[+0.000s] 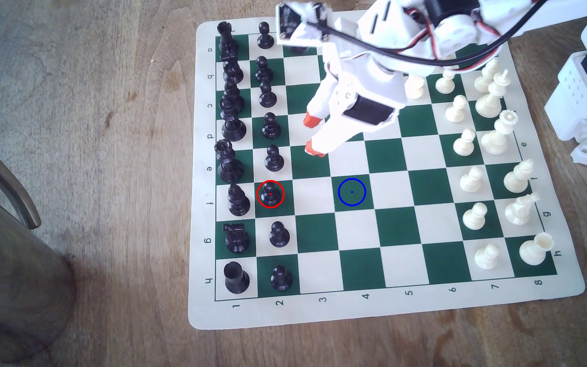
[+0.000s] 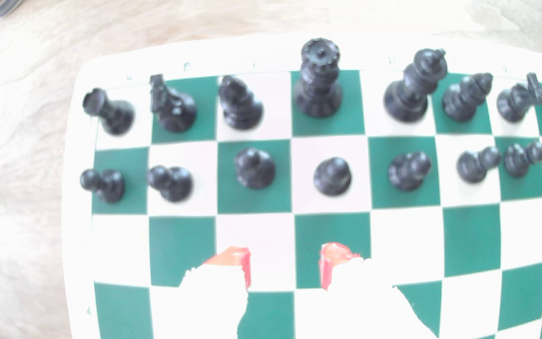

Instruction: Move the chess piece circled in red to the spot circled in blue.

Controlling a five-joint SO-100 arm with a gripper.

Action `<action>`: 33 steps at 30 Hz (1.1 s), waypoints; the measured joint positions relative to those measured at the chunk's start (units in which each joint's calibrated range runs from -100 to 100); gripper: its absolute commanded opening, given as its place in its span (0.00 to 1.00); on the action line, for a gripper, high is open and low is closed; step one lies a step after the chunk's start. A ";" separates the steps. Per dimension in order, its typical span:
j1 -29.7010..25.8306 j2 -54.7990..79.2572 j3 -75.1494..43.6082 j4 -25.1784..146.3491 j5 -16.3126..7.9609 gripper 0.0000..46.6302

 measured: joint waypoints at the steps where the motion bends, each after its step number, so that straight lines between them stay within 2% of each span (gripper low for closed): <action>1: -0.22 0.75 -1.17 1.20 0.00 0.25; 8: -3.32 6.95 -14.73 8.92 -0.29 0.26; 12: -5.46 14.33 -26.66 13.55 -0.29 0.27; 17: -3.61 26.06 -38.68 14.90 0.10 0.27; 24: 0.22 32.26 -40.49 12.83 0.39 0.31; 33: -0.74 32.26 -40.49 11.16 -0.59 0.30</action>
